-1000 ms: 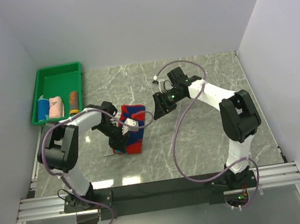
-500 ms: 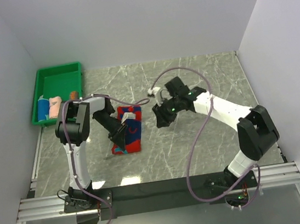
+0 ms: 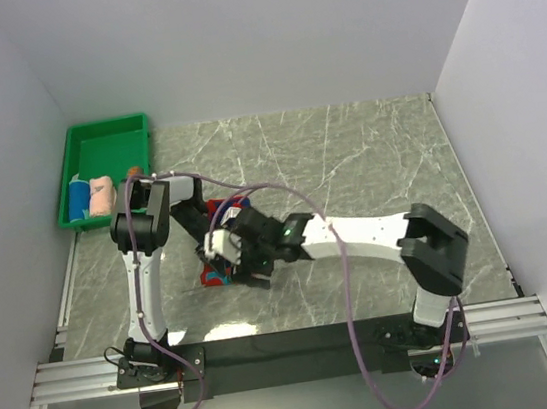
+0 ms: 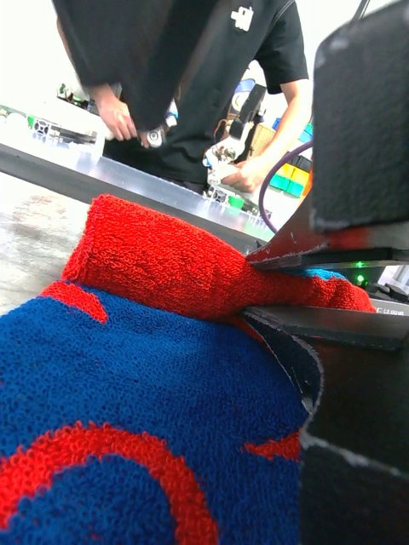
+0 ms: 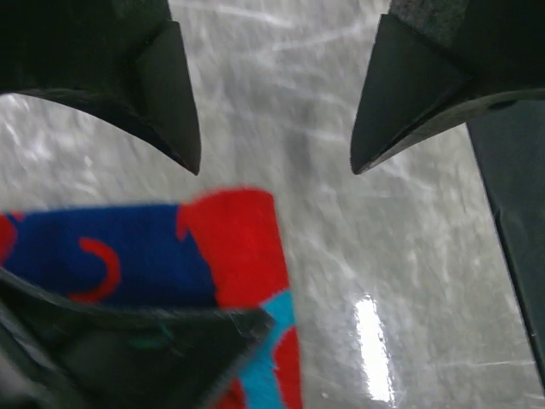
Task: Roll the towels
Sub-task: Roll the towel
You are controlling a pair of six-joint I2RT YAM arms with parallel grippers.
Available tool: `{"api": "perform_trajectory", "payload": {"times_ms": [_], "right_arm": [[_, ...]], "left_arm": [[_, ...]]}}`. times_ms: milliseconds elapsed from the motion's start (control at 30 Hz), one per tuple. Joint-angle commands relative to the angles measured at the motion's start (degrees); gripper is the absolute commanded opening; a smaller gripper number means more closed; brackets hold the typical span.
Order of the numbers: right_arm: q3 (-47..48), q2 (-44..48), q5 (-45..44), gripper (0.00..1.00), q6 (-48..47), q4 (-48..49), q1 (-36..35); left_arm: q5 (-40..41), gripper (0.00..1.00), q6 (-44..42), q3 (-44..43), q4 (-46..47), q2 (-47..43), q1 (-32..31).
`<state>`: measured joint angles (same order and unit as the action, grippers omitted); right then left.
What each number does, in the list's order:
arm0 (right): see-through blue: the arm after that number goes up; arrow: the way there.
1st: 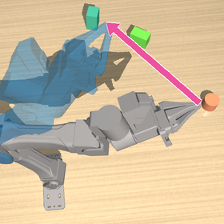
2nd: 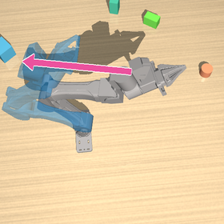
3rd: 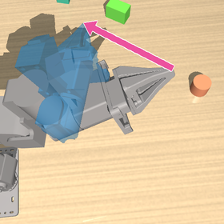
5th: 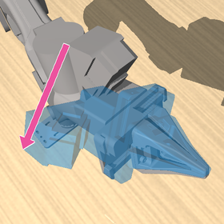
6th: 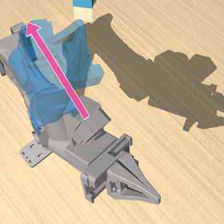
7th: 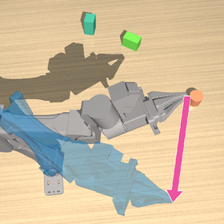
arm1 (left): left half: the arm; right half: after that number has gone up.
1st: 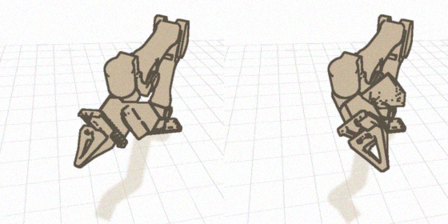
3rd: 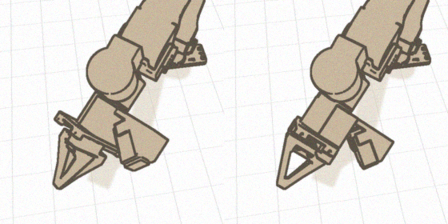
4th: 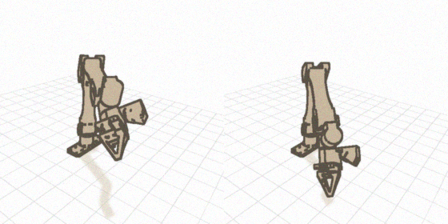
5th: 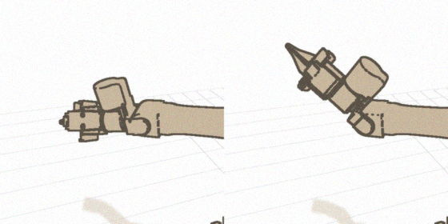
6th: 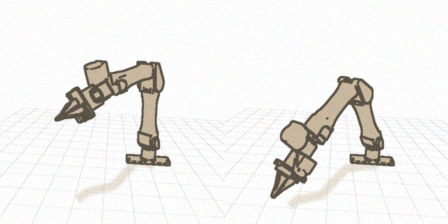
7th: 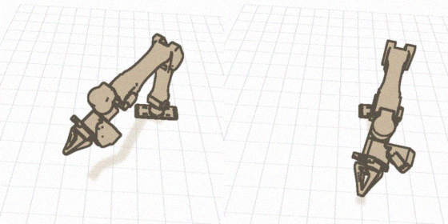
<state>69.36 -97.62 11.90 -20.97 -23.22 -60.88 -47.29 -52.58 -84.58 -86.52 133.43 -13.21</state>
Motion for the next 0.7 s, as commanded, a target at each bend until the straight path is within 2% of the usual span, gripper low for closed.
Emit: {"api": "perform_trajectory", "payload": {"times_ms": [0, 133, 300, 467, 500, 533, 567, 633, 667], "right_arm": [[4.2, -4.7, -5.9, 0.76, -0.9, 5.5, -2.8], [4.5, -7.6, -5.9, 0.71, -1.0, 9.8, -3.4], [6.7, -12.7, -4.5, 0.62, -1.4, 10.5, -3.5], [6.9, -15.8, -2.2, 0.44, -2.1, 9.1, -3.1], [6.4, -15.9, 0.7, 0.38, -1.1, 8.9, -2.7], [6.0, -15.8, 2.3, 0.22, -0.7, 8.6, -2.2], [5.4, -16.0, 3.8, 0.14, -0.4, 8.4, -1.8], [5.6, -16.6, 7.9, 0.02, -0.6, 5.2, -1.4], [6.0, -17.0, 9.3, 0.00, -0.8, 3.7, -1.2]], "left_arm": [[8.6, 0.01, -3.1, -0.8, 12.1, 2.7, 1.0], [8.2, 0.01, -3.1, -1.1, 11.8, 2.9, 1.4], [7.6, 0.01, -2.6, -1.2, 12.3, 2.8, 2.0], [7.3, 0.06, -2.1, -1.2, 12.9, 2.5, 2.5], [7.0, 0.07, -2.2, -1.3, 13.0, 2.5, 2.7], [6.5, 0.08, -1.9, -1.3, 13.2, 2.5, 3.1], [6.2, 0.09, -1.6, -1.5, 13.6, 2.3, 3.5], [5.4, 0.14, -1.0, -1.7, 14.2, 2.2, 4.5], [4.4, 0.20, -0.9, -1.8, 14.2, 1.9, 4.9]]}}
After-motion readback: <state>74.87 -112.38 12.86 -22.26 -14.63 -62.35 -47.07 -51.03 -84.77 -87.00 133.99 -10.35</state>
